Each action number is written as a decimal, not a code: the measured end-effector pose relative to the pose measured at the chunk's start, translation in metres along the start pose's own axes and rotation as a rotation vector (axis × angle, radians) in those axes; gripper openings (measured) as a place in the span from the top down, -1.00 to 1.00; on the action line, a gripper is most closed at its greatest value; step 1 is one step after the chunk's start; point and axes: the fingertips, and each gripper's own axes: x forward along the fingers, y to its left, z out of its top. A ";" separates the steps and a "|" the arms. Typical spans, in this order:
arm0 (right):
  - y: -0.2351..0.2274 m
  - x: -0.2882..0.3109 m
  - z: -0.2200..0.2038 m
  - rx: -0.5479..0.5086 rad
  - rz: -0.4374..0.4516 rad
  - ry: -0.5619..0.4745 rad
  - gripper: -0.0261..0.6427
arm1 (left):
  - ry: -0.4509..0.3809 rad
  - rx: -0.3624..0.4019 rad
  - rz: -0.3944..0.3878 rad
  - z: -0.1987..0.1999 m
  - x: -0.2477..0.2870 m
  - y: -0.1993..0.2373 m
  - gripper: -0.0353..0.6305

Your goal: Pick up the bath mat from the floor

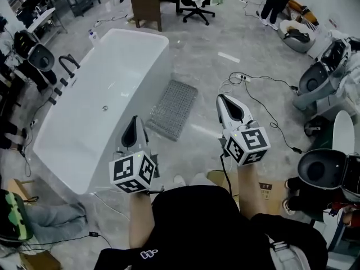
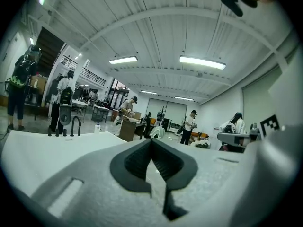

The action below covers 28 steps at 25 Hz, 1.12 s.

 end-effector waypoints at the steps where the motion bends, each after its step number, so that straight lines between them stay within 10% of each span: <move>1: -0.004 -0.003 -0.002 0.001 -0.011 0.007 0.90 | 0.005 -0.006 0.002 -0.002 0.000 0.000 0.88; 28: 0.022 0.002 0.048 -0.048 0.053 -0.031 0.90 | -0.018 -0.115 -0.062 -0.008 0.005 -0.008 0.88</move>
